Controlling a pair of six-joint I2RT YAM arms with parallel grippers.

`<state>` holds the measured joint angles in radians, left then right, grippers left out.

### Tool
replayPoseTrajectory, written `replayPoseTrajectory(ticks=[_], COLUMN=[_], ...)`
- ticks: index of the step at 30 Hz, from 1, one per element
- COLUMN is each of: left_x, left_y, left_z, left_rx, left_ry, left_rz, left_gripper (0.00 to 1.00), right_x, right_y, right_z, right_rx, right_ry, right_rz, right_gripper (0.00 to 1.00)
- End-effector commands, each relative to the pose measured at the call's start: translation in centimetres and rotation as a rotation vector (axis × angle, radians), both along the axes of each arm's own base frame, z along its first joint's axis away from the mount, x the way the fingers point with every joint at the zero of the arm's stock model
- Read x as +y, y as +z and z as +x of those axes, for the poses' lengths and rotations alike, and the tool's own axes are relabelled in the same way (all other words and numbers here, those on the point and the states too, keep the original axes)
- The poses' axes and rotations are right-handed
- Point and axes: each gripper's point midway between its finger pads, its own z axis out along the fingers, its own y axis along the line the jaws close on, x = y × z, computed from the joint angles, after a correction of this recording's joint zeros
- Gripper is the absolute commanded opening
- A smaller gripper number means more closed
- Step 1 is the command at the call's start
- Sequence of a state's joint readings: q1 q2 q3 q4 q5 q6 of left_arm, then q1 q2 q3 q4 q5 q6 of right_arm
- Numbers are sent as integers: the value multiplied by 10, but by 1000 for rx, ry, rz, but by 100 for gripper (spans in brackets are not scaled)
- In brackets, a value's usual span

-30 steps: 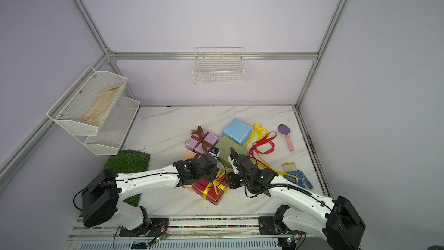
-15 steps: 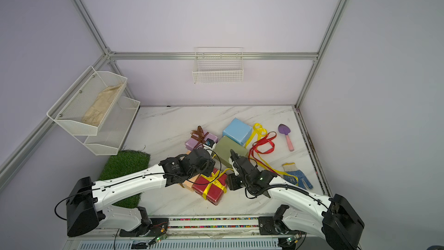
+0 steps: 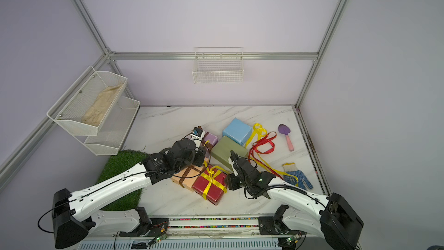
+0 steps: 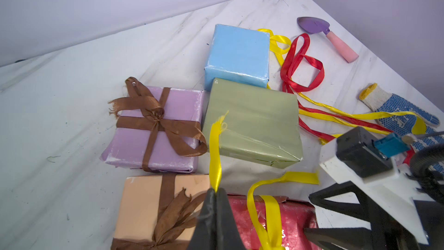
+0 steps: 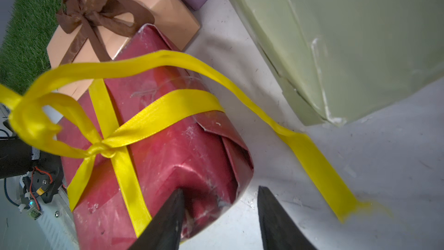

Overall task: Untie the ribbon bows on the gift boxes
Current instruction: Untie the ribbon from the gift box.

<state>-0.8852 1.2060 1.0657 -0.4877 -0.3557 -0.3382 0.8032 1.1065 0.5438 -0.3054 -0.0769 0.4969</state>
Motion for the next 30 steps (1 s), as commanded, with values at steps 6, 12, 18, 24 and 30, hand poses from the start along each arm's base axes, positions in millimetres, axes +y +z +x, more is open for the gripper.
replayPoseTrajectory(ticks=[6,12,18,24,30], left_x=[42,57,60,63,57], left_y=[43,32,1,-24,-28], left_z=[18,26,33,35,27], left_rx=[-101,-85,-29,30,67], left_ry=[94,136,152,169,131], left_rz=[-37,-17,1,13,-16], left_gripper=[4,5,6,21,48], right_x=[-6,-6,-5,-1,9], right_y=[-7,2,21,45,54], right_z=[3,8,15,19,19], right_rx=[-6,-20,-46,-81,-95], right_ry=[-28,-39,-35,-21,26], right_rz=[-28,-37,-64,-37,-9], right_gripper=[52,51,50,47,45])
